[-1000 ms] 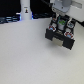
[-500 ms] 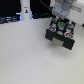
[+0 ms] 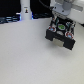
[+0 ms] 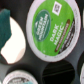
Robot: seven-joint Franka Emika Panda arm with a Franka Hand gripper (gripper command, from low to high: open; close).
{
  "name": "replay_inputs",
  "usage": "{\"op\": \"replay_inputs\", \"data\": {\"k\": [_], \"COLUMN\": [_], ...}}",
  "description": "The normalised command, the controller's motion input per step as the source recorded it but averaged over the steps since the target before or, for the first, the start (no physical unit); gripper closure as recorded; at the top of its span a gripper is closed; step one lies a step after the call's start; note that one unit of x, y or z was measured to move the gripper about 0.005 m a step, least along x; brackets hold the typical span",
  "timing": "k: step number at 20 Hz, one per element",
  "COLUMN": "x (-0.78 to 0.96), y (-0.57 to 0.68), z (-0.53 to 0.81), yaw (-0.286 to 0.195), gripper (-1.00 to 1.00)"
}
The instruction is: Open the kcup holder, insert the kcup into the holder, and close the kcup holder
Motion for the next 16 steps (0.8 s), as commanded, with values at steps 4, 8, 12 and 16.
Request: {"op": "replay_inputs", "data": {"k": [4, 8, 12, 16], "x": [0.22, 0.39, 0.53, 0.57], "y": [-0.24, -0.4, -0.45, -0.43], "z": [0.5, 0.39, 0.22, 0.1], "yaw": [0.081, 0.063, 0.044, 0.036], "gripper": [-1.0, -1.0, -1.0, -1.0]}}
